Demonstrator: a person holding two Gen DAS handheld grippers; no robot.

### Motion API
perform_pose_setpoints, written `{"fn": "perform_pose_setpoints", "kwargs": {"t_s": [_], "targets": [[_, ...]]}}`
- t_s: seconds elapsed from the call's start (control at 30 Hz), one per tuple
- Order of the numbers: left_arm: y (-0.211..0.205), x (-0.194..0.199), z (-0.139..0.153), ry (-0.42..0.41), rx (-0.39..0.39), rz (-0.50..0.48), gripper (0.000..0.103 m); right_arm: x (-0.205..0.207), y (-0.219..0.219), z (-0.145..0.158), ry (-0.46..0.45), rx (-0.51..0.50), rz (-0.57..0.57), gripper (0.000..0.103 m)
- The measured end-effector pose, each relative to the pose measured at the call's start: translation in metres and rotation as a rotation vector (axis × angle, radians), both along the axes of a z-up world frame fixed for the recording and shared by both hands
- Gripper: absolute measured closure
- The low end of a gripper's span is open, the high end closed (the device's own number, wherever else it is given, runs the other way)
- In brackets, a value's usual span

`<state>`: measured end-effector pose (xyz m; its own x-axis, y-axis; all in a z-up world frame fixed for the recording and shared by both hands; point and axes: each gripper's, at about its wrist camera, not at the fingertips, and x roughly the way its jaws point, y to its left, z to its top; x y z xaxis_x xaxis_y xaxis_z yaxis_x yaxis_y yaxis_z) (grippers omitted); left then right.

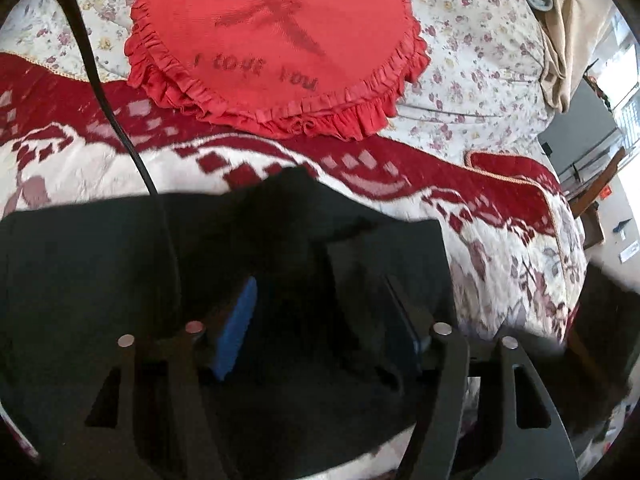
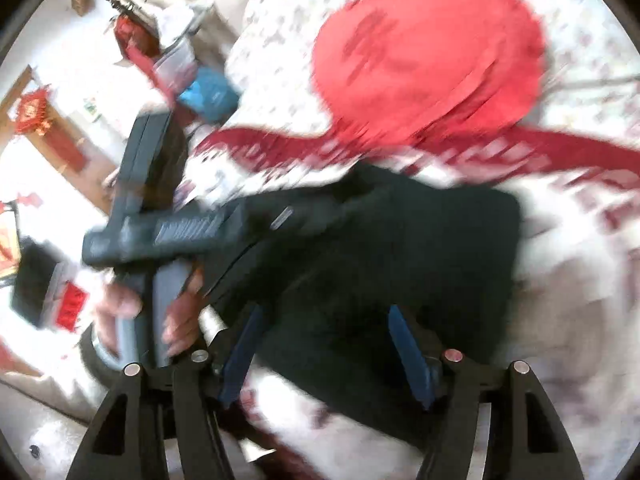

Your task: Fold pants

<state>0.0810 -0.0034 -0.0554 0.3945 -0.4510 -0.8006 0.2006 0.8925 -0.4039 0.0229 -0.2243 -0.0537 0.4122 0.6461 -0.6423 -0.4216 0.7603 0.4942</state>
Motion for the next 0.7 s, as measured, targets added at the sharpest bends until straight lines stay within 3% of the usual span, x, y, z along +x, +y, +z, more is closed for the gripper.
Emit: {"fn": "perform_pose_setpoints", "kwargs": {"t_s": [0.1, 0.13, 0.27, 0.4, 0.47, 0.5, 0.7], "targets": [[-0.006, -0.01, -0.006, 0.021, -0.016, -0.011, 0.035, 0.014, -0.025, 0.003, -0.014, -0.036, -0.12, 0.042], [-0.01, -0.013, -0.01, 0.033, -0.014, -0.016, 0.035, 0.017, -0.03, 0.003, -0.01, -0.045, -0.141, 0.048], [-0.028, -0.024, -0.021, 0.013, 0.047, -0.009, 0.035, 0.038, -0.024, -0.005, -0.014, -0.142, -0.174, 0.057], [-0.042, -0.026, -0.021, -0.024, 0.061, -0.005, 0.035, 0.054, -0.021, -0.021, 0.027, -0.158, -0.17, 0.057], [-0.048, -0.027, -0.022, -0.033, 0.093, -0.002, 0.056, 0.052, -0.022, -0.024, 0.031, -0.156, -0.175, 0.057], [-0.05, -0.025, -0.024, -0.03, 0.107, -0.007, 0.08, 0.051, -0.022, -0.022, 0.027, -0.152, -0.175, 0.057], [-0.036, -0.03, -0.012, -0.011, 0.064, 0.006, 0.087, 0.038, -0.014, -0.004, -0.019, -0.154, -0.152, 0.057]]}}
